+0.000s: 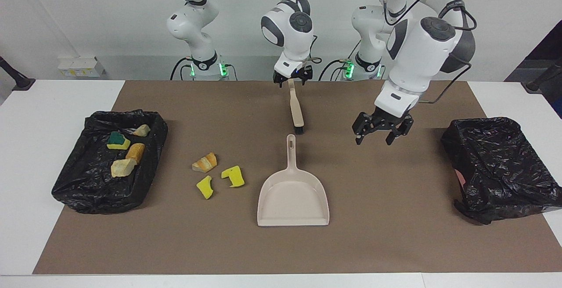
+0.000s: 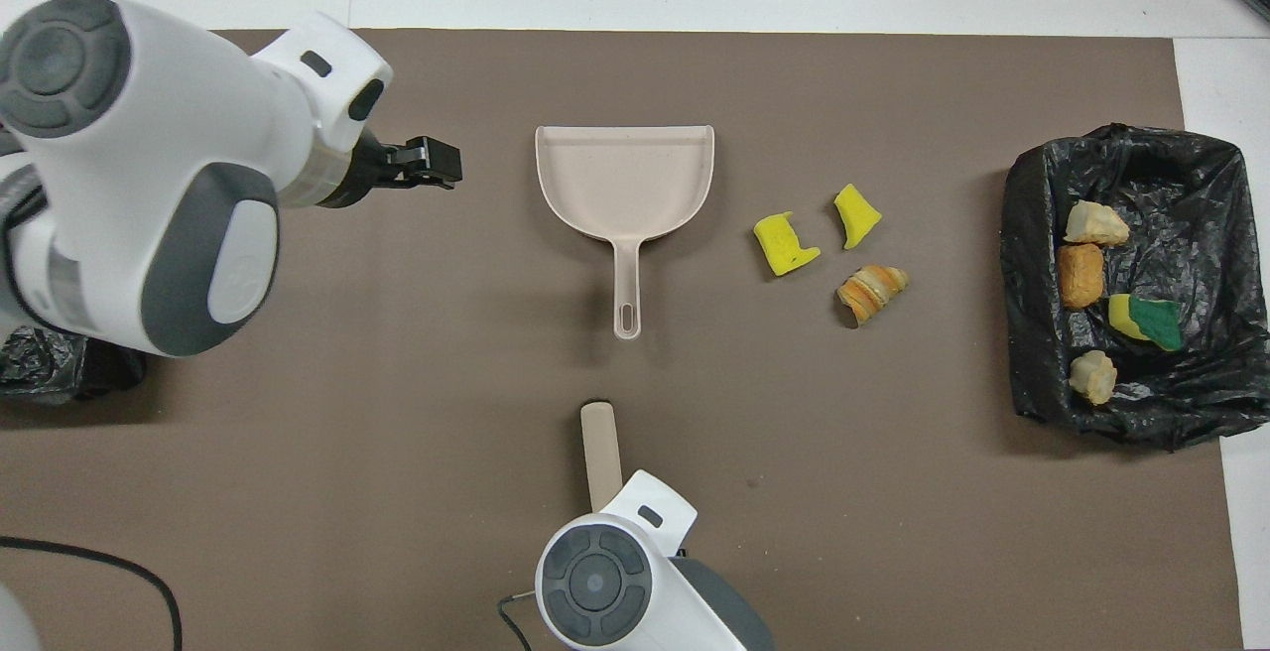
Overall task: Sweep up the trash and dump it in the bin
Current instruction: 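Grasp the dustpan with the left gripper while the right gripper grasps the brush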
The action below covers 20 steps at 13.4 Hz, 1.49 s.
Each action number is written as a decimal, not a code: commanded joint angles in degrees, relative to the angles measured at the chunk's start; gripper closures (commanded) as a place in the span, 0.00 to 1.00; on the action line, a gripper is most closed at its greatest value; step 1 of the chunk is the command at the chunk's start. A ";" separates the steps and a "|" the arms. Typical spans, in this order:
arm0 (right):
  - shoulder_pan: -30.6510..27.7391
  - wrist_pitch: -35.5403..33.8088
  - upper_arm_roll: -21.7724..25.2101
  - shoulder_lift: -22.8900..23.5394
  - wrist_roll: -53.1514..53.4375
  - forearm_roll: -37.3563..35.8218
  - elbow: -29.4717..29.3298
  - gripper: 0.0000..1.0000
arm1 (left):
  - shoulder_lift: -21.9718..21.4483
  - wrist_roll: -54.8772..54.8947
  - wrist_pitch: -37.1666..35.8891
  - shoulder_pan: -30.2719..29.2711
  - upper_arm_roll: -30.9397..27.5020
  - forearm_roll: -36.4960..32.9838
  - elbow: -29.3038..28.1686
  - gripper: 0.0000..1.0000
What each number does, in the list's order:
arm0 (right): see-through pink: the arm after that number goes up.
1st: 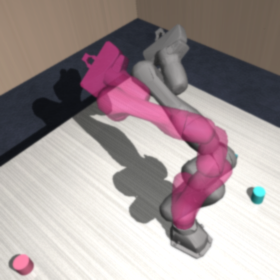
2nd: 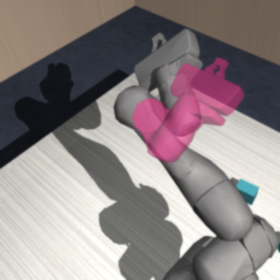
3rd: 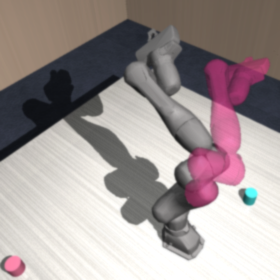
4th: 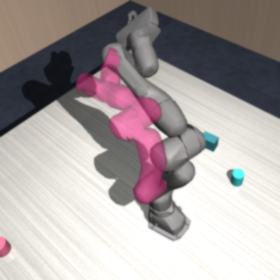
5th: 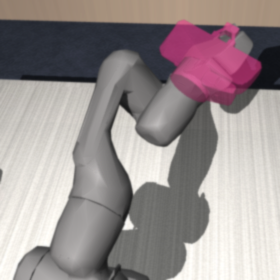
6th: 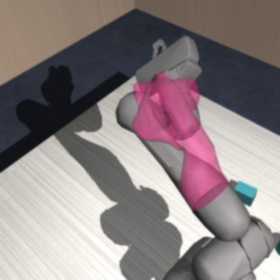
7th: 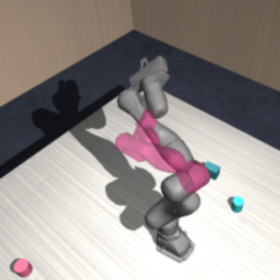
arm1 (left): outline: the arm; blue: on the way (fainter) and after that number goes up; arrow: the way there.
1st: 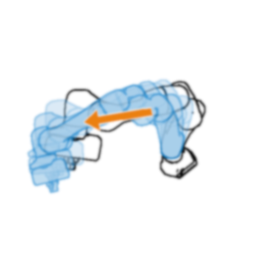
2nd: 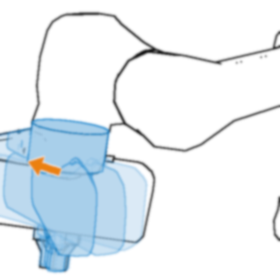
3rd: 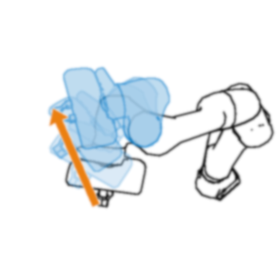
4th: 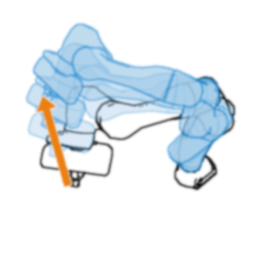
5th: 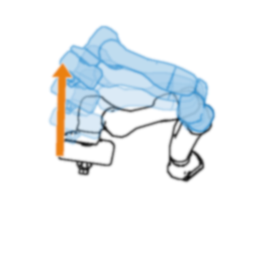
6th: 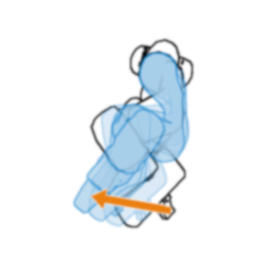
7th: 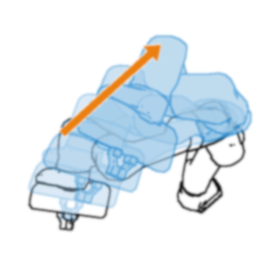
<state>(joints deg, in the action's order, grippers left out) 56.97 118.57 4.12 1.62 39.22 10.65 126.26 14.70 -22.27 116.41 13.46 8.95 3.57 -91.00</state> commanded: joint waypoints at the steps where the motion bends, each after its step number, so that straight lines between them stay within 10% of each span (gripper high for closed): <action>1: 1.55 2.80 0.10 -1.44 1.21 1.92 3.90 0.00 | 5.06 -4.97 3.72 5.08 -0.69 -1.73 2.23 0.00; 8: 1.65 4.74 0.10 -0.92 1.65 2.80 4.70 0.52 | 9.90 -13.50 7.33 13.34 -0.69 -3.74 0.74 0.00; 11: 1.13 4.57 0.10 -0.13 0.51 2.80 4.26 1.00 | 14.38 -14.64 7.86 16.33 -0.95 -5.32 1.09 0.00; 16: -2.73 -4.28 0.19 -3.80 0.33 3.33 3.38 1.00 | 14.56 -14.56 8.74 16.51 -0.95 -5.68 1.17 0.04; 19: -6.95 -12.46 0.36 -9.86 -2.38 3.24 3.47 1.00 | 14.39 -14.65 7.25 16.51 -0.95 -5.51 1.44 0.38; 20: -9.05 -13.88 0.45 -11.36 -3.96 2.81 3.47 1.00 | 14.39 -14.73 7.16 16.51 -0.87 -5.07 1.44 0.95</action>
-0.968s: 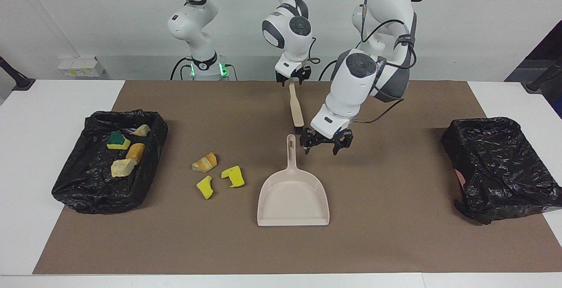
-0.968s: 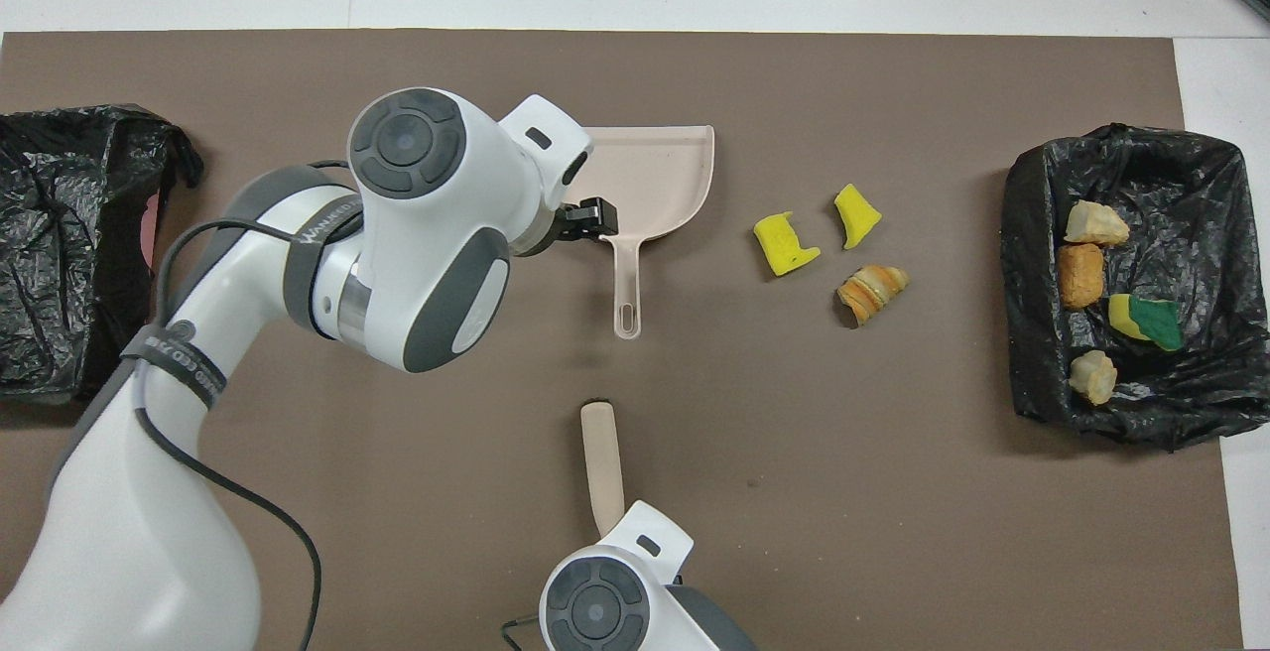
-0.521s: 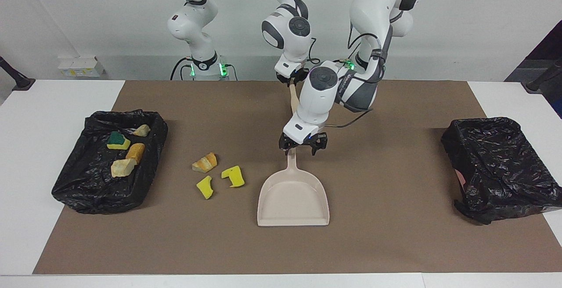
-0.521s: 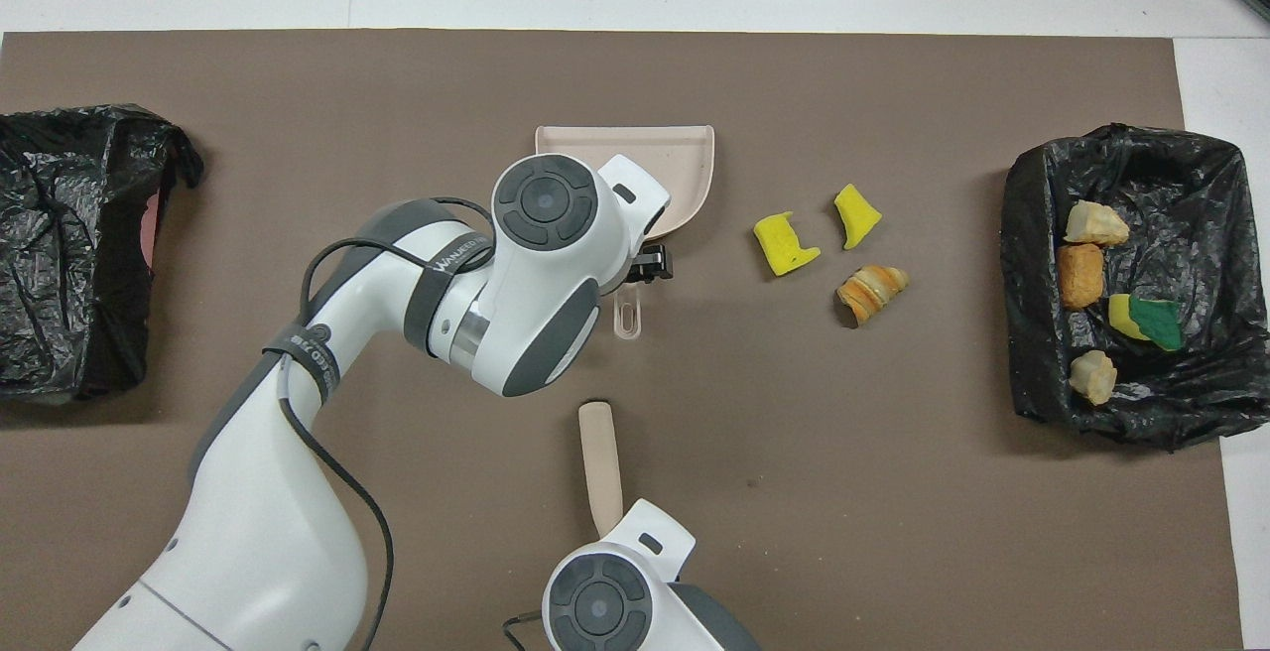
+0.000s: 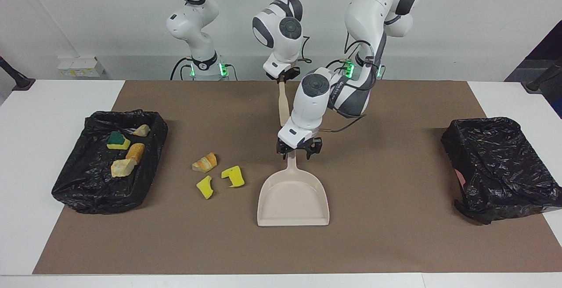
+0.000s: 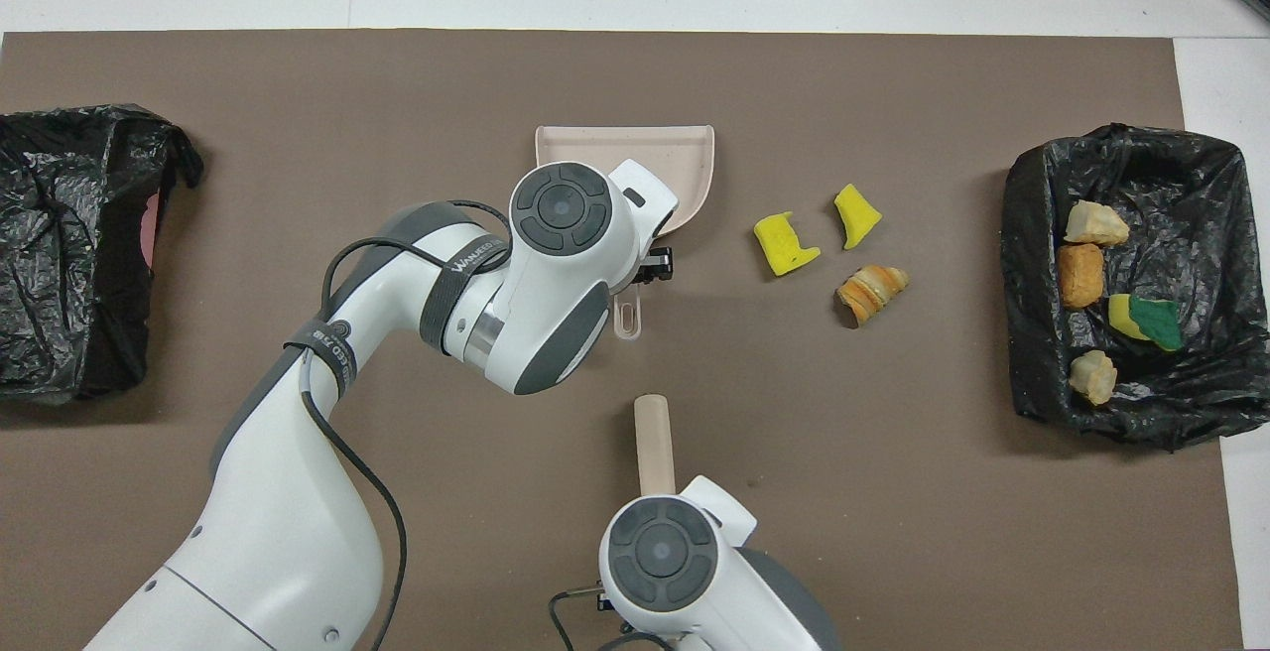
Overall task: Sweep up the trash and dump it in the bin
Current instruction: 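Grasp the dustpan with the left gripper while the right gripper grasps the brush, then place the dustpan near the debris while the right gripper positions the brush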
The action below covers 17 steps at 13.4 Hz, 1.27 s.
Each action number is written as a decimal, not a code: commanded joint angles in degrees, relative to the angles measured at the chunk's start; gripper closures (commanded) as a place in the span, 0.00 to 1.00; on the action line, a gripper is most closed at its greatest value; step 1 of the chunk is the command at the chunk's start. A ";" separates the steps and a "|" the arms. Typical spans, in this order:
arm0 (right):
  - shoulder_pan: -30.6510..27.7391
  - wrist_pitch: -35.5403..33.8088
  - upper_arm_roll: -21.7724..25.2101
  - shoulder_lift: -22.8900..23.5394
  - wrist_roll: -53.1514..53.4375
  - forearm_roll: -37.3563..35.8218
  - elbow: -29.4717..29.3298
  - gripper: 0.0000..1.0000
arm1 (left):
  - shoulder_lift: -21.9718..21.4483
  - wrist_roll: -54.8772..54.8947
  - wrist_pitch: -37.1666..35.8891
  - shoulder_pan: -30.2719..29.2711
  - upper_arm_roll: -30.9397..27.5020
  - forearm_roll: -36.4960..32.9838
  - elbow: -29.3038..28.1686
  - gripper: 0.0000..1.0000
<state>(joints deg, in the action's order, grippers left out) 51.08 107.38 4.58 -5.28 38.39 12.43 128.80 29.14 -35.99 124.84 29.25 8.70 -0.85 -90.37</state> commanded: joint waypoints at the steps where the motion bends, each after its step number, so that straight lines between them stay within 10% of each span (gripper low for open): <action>1: -5.35 -3.66 0.08 -5.78 -5.14 0.06 0.93 1.00 | -0.14 -1.01 -0.57 0.72 -0.61 -1.16 0.81 1.00; 6: -22.83 -7.35 0.08 -4.40 -21.31 -4.59 -3.01 1.00 | -3.82 12.02 -4.67 -0.77 -0.96 -6.44 -0.07 1.00; 17: -38.32 1.77 0.26 12.66 -33.80 -27.71 -15.24 1.00 | -14.73 71.97 -13.75 -10.79 -0.87 -6.00 -7.80 1.00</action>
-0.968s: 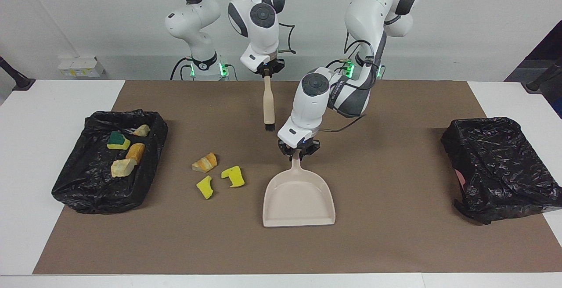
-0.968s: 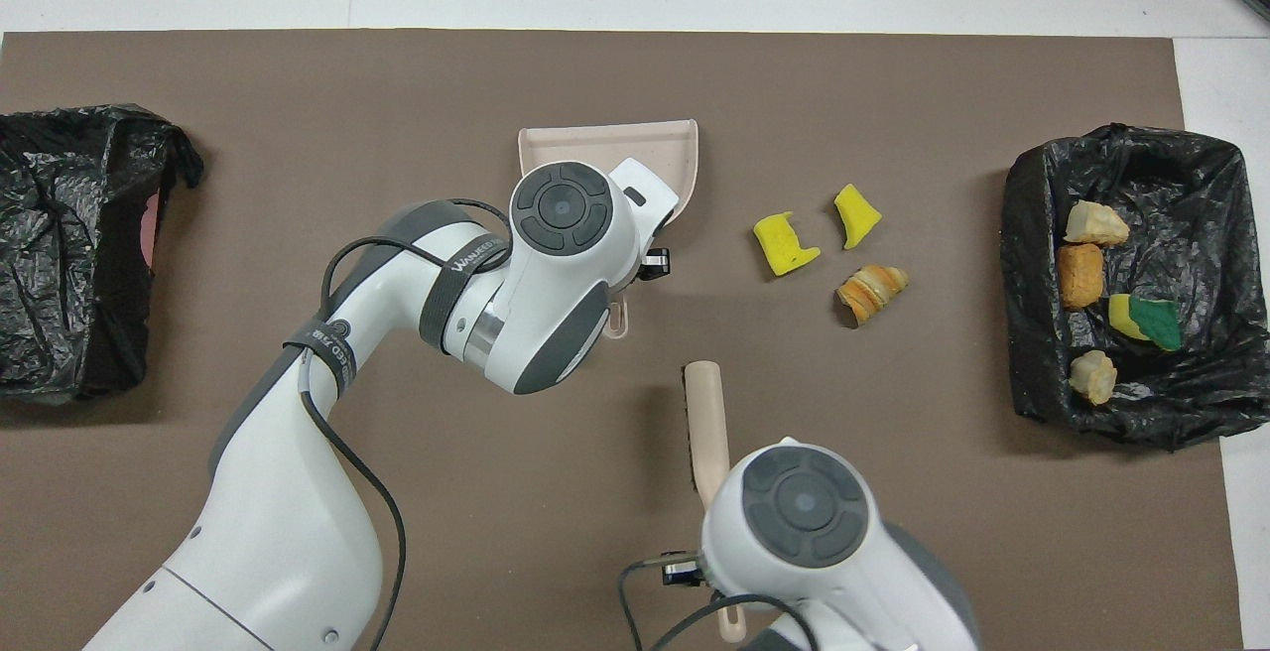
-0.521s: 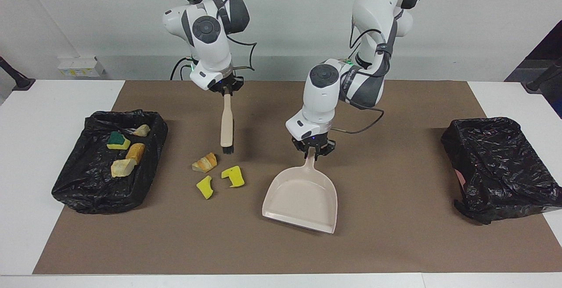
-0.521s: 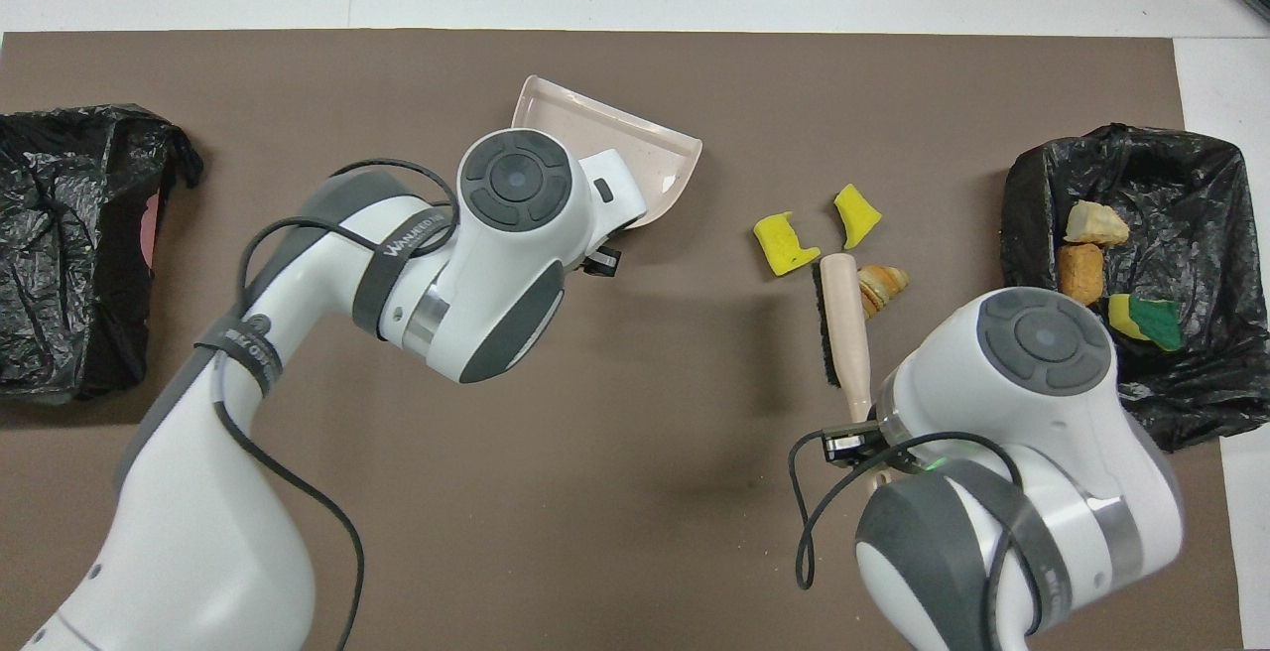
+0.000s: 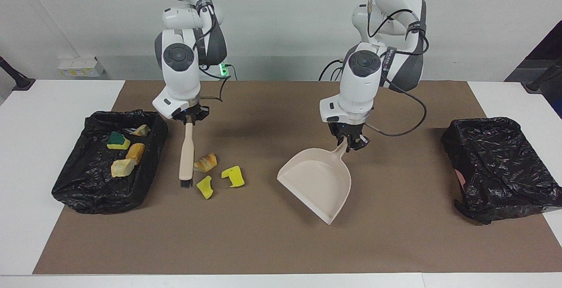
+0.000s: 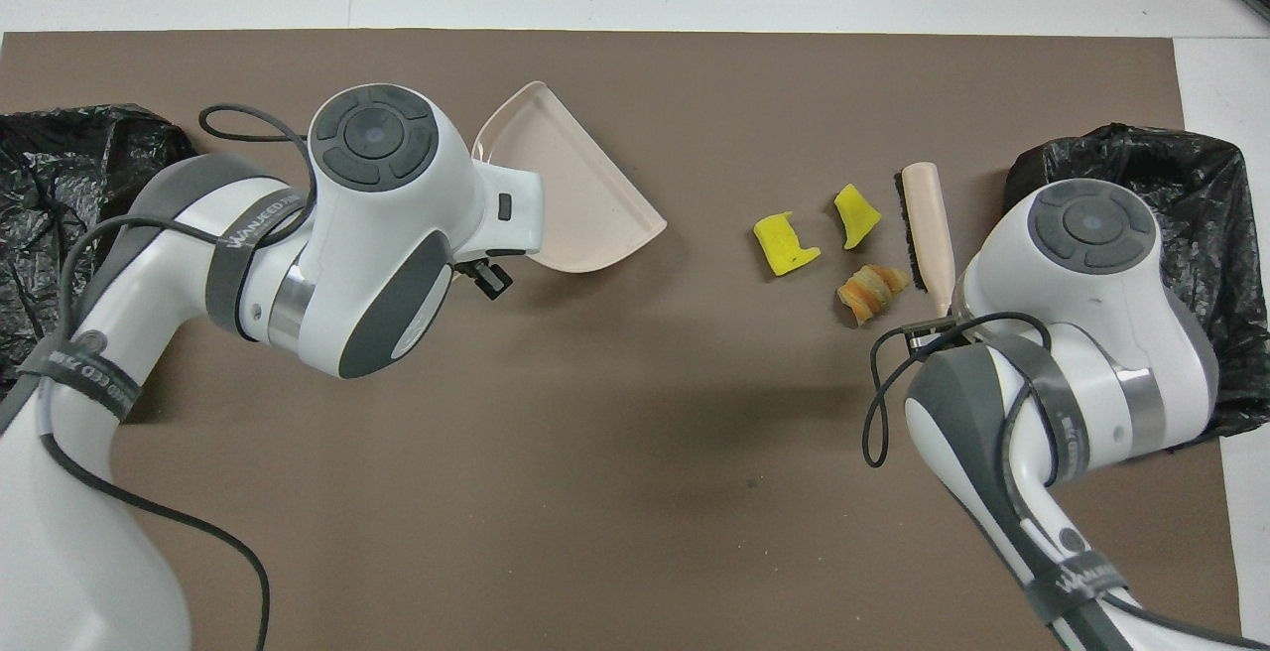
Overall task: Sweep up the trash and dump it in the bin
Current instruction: 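Place the dustpan near the debris while the right gripper positions the brush, then sweep the yellow sponges toward the dustpan with the right gripper's brush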
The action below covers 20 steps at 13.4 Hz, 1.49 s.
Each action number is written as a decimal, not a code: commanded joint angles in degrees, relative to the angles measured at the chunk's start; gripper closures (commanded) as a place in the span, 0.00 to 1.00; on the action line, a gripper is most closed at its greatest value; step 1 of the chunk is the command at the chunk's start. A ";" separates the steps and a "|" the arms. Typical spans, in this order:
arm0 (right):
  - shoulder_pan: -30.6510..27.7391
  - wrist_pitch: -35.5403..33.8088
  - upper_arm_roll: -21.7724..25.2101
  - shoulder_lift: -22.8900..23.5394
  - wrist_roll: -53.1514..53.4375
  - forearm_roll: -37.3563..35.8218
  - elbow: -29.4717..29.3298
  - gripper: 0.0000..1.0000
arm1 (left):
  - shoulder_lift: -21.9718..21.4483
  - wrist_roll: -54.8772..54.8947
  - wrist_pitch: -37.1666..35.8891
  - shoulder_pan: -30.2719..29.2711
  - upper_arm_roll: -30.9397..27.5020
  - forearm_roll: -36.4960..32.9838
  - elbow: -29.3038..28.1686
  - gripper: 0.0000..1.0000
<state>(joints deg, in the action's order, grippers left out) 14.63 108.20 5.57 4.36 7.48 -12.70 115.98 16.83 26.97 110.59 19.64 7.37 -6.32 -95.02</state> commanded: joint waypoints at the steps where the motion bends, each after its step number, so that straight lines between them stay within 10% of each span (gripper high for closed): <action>1: -2.14 1.48 -0.73 4.33 -3.77 -2.60 -2.42 1.00 | -2.42 10.11 0.41 -1.19 0.45 -0.45 -3.32 1.00; 7: -1.53 1.93 -0.82 8.28 -6.95 4.83 -3.99 1.00 | -8.38 20.67 6.87 -1.28 0.62 5.70 -15.96 1.00; 20: 8.39 3.95 -1.44 10.84 3.42 20.60 -6.20 1.00 | -8.30 16.98 13.60 2.94 0.80 9.48 -23.28 1.00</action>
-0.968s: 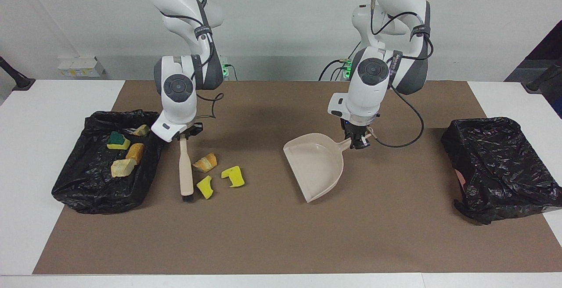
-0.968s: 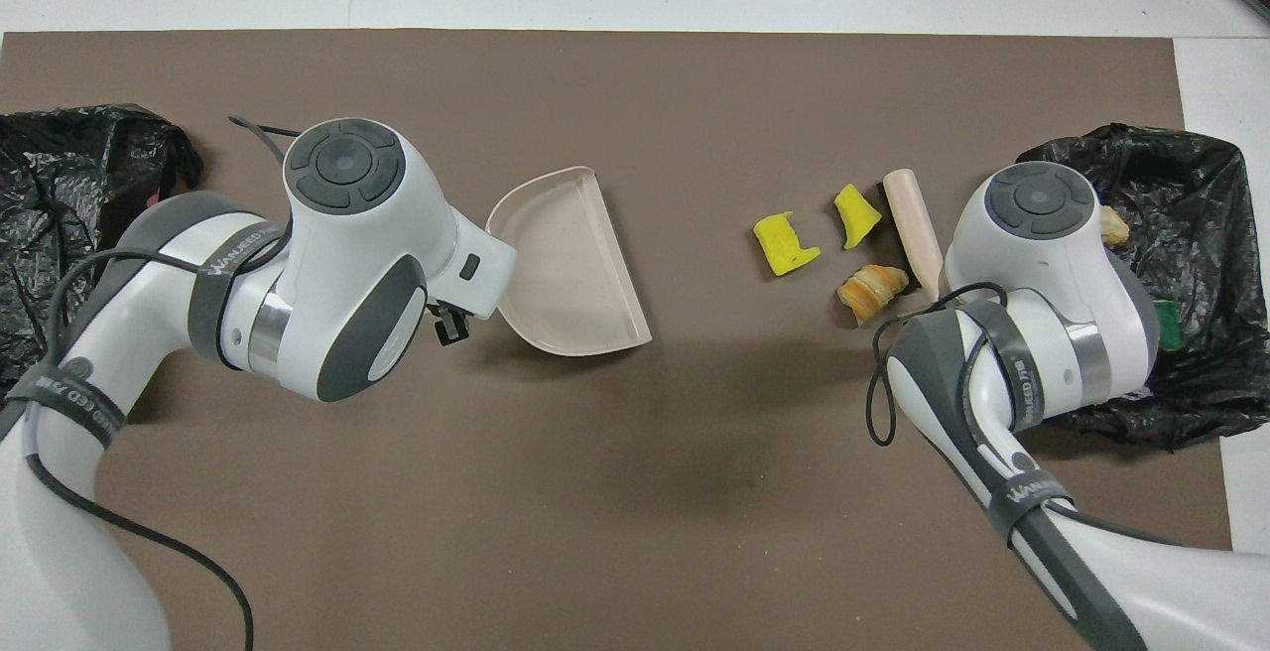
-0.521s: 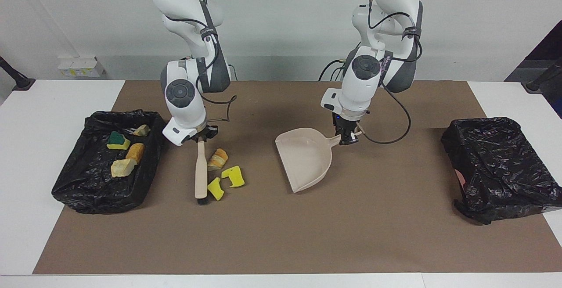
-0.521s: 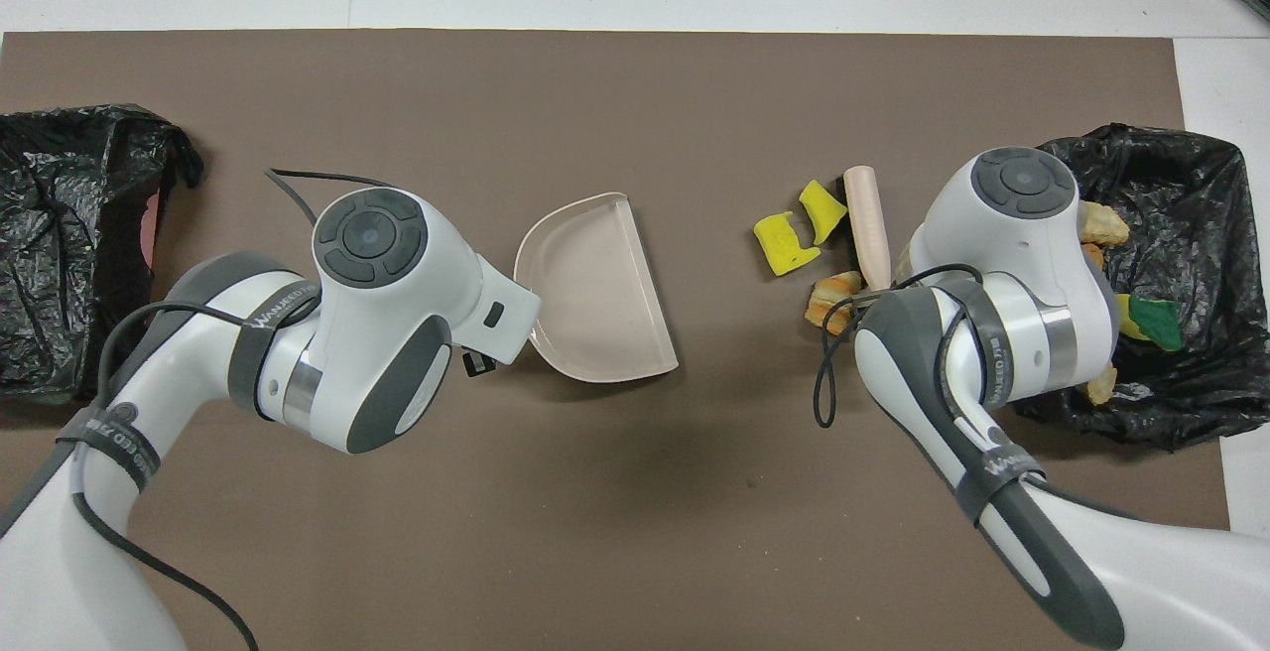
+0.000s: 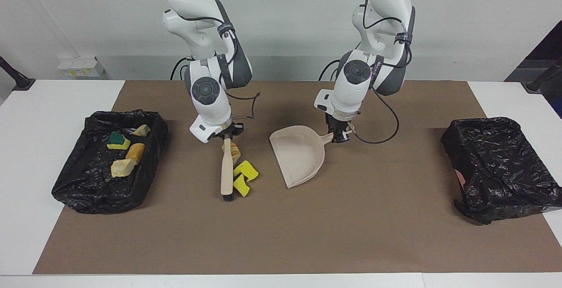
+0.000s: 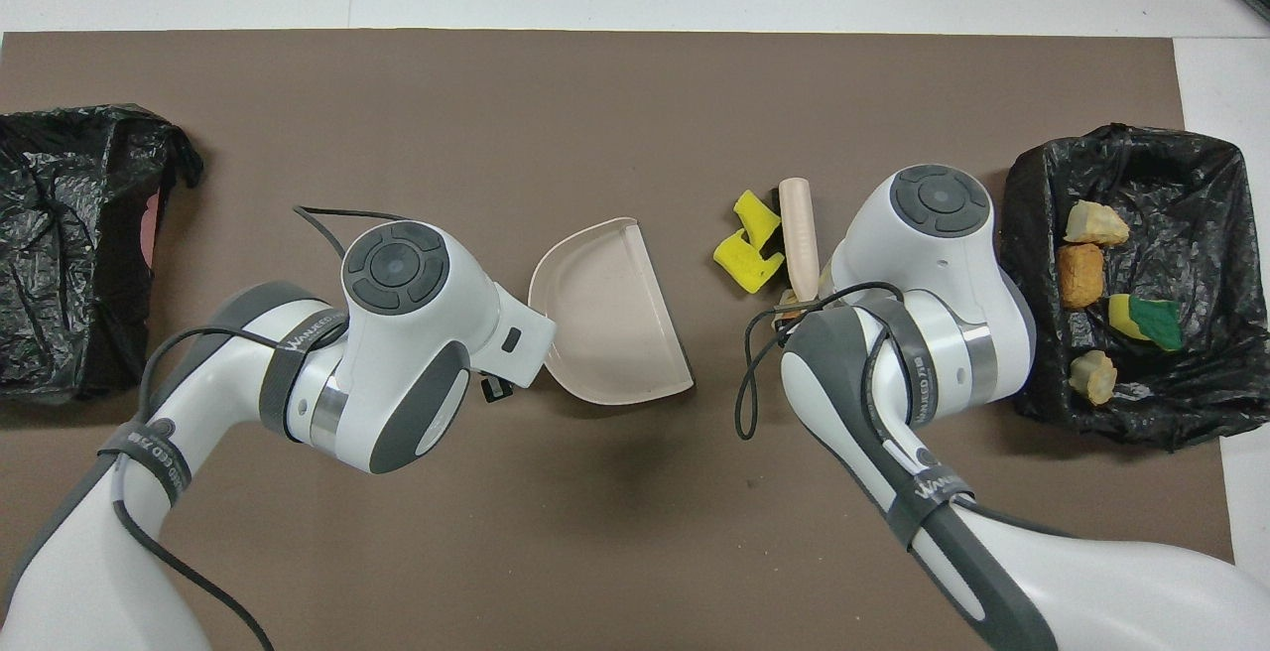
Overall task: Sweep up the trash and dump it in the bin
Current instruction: 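Sweep the yellow sponges toward the dustpan with the right gripper's brush, then sweep the remaining chunks into the dustpan with the right gripper's brush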
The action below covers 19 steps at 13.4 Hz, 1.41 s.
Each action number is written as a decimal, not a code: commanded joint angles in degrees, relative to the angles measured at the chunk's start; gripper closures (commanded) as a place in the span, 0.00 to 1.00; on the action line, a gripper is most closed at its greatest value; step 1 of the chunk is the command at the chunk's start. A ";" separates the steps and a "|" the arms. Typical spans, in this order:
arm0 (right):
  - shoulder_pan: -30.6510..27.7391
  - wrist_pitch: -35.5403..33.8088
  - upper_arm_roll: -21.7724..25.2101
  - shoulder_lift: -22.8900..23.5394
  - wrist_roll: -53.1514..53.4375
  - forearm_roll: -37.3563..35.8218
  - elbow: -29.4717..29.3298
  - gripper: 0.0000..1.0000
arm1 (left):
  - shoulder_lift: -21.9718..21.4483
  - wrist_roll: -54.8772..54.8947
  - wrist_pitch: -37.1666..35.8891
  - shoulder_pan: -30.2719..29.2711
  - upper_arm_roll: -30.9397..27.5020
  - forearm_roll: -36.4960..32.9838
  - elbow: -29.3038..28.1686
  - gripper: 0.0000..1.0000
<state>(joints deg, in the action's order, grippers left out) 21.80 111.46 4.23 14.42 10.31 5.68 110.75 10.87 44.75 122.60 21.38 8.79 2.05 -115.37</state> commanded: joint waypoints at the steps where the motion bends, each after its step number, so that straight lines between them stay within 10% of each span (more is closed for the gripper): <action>1: 2.88 0.69 -0.10 0.78 0.42 2.57 -0.89 1.00 | -2.35 -1.41 1.58 1.20 -0.62 1.11 -2.93 1.00; 10: 5.28 -5.00 -3.71 -2.98 -4.33 14.71 -3.52 1.00 | -2.35 -2.91 1.50 1.20 -0.71 1.11 -2.67 1.00; 19: -5.87 -12.94 -2.47 -11.59 -1.69 -0.30 4.88 1.00 | -2.35 -4.23 1.67 1.20 -0.71 1.11 -2.84 1.00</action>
<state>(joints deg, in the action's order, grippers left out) 18.40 97.11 2.37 6.92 8.42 8.42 109.05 10.48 41.36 122.81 21.95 8.78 2.52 -115.88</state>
